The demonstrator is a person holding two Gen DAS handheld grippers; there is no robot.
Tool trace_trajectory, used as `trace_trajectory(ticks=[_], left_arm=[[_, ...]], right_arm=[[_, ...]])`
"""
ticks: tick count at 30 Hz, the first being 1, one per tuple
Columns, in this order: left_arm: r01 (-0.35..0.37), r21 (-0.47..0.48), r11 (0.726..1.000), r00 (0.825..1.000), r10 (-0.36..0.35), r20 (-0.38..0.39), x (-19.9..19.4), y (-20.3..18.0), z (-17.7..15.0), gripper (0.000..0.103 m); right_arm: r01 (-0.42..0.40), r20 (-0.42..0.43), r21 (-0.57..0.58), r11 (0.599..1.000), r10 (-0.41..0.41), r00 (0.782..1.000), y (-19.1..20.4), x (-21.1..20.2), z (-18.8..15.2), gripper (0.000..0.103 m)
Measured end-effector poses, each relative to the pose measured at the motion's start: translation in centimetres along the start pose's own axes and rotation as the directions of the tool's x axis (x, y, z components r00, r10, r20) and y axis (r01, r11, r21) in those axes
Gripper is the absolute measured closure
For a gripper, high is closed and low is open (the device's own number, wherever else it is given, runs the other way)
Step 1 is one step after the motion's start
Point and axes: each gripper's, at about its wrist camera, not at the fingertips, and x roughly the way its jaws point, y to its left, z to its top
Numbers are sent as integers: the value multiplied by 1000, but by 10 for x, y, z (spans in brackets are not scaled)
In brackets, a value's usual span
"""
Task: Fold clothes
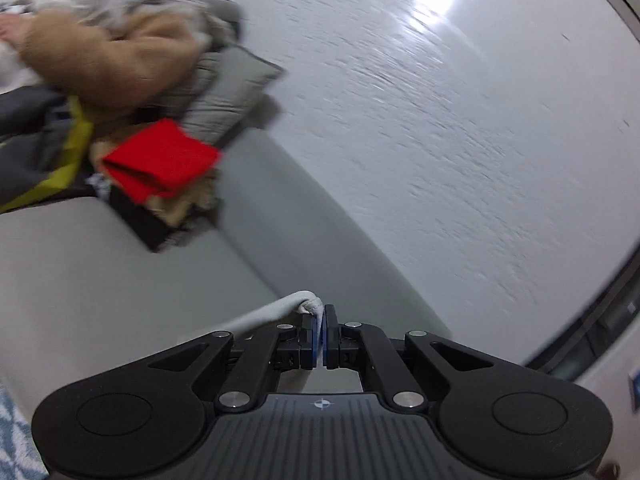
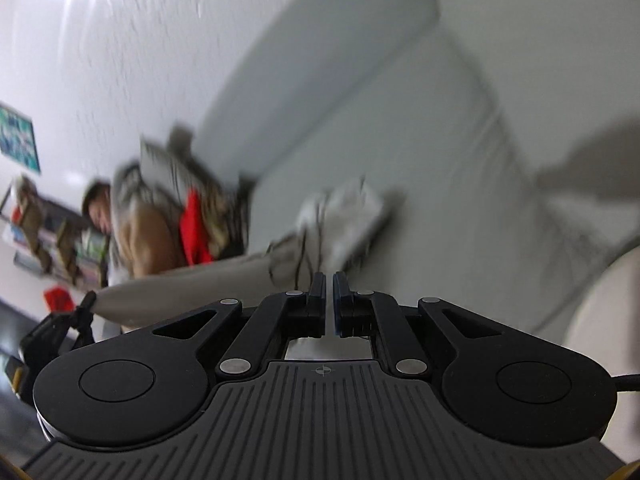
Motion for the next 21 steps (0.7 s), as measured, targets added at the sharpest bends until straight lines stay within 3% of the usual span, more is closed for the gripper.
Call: trace_trajectory(ticks=[4, 7, 11, 15, 19, 21], left_arm=[[-105, -52, 993, 993, 107, 56, 7, 44, 25, 103], [-153, -60, 986, 985, 157, 73, 12, 57, 39, 103], [-190, -49, 981, 979, 193, 65, 18, 70, 36, 103], [-216, -58, 975, 975, 219, 46, 32, 94, 35, 103], [-228, -106, 968, 973, 231, 24, 46, 122, 35, 103], [-233, -128, 964, 972, 237, 12, 49, 133, 34, 103]], right_arm=[[-58, -125, 26, 998, 61, 990, 3, 81, 5, 87], [-71, -178, 81, 994, 85, 980, -3, 137, 21, 71], [-110, -224, 261, 959, 171, 959, -9, 199, 20, 71], [-12, -267, 232, 973, 75, 961, -2, 231, 5, 71], [20, -264, 255, 967, 49, 963, -7, 248, -8, 71], [22, -237, 278, 960, 47, 970, -8, 250, -12, 77]])
